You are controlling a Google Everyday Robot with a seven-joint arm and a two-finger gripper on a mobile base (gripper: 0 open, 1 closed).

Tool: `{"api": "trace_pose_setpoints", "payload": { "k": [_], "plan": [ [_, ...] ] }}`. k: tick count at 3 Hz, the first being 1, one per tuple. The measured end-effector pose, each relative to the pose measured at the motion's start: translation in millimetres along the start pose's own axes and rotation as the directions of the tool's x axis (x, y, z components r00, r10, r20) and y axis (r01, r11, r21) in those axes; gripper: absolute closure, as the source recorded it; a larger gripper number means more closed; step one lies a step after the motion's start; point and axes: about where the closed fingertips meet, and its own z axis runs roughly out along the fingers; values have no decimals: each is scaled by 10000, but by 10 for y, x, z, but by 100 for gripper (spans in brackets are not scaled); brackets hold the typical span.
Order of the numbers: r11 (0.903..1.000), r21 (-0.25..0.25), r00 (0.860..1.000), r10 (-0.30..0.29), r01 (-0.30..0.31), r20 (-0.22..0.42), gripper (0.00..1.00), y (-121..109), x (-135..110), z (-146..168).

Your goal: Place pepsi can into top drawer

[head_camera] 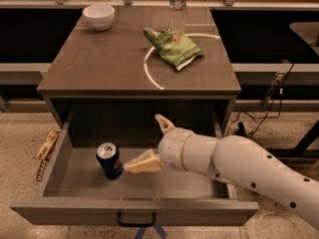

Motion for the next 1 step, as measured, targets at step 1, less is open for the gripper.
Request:
{"api": "trace_pose_setpoints", "payload": {
  "k": [1],
  "plan": [
    [10000,-3,10000,-7,7,-1,0,4,-3,1]
  ]
}}
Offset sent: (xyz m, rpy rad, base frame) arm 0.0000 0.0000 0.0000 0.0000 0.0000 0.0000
